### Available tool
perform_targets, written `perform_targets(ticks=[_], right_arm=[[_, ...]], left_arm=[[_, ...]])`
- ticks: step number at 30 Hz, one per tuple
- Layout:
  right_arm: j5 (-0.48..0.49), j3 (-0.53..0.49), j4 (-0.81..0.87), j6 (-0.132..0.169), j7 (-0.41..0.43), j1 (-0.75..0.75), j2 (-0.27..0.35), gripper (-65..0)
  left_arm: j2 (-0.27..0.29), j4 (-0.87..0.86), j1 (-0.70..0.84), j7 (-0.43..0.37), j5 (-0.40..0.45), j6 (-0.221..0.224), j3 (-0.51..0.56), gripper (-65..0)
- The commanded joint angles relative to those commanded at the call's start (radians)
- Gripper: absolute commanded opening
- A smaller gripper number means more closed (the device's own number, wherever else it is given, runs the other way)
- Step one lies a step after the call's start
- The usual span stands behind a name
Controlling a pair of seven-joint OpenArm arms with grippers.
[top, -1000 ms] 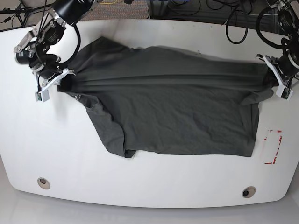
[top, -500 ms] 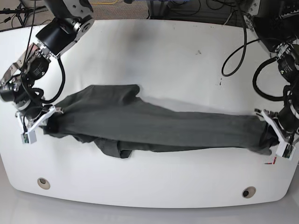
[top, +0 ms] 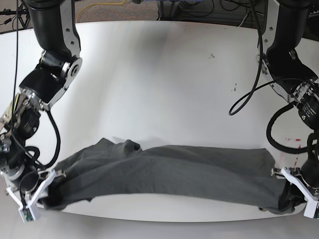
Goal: Fold the T-shirt properly
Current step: 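Lift the shirt with both grippers and swing it across the table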
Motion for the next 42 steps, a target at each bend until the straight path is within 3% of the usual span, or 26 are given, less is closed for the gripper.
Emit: perform_targets(ticks=[14, 23, 28, 36, 40, 42], right_arm=[[0.0, -0.265, -0.25, 0.0, 0.066, 0.451, 0.126, -65.0], [0.0, -0.338, -0.278, 0.0, 0.069, 0.545, 0.169, -65.0], [0.008, -0.313, -0.269, 0.0, 0.064, 0.465, 0.203, -65.0], [0.009, -0.155, -0.167, 0.0, 0.061, 0.149, 0.216, -65.0], [0.009, -0.086, -0.087, 0.0, 0.061, -0.043, 0.203, -65.0], [0.009, -0.028, -0.037, 0.0, 0.061, -0.169, 0.167, -65.0]], left_arm=[[-0.006, -0.112, -0.37, 0.0, 0.074, 0.003, -0.04, -64.0], [-0.035, -0.209, -0.48, 0.0, 0.087, 0.0, -0.044, -64.0], [-0.035, -0.189, -0.411, 0.0, 0.086, -0.002, -0.046, -64.0], [-0.029, -0.084, -0.132, 0.0, 0.032, -0.002, -0.048, -64.0], [-0.026, -0.026, 0.026, 0.0, -0.002, -0.002, -0.048, -64.0], [-0.015, 0.005, 0.135, 0.0, -0.021, -0.002, -0.051, -64.2]])
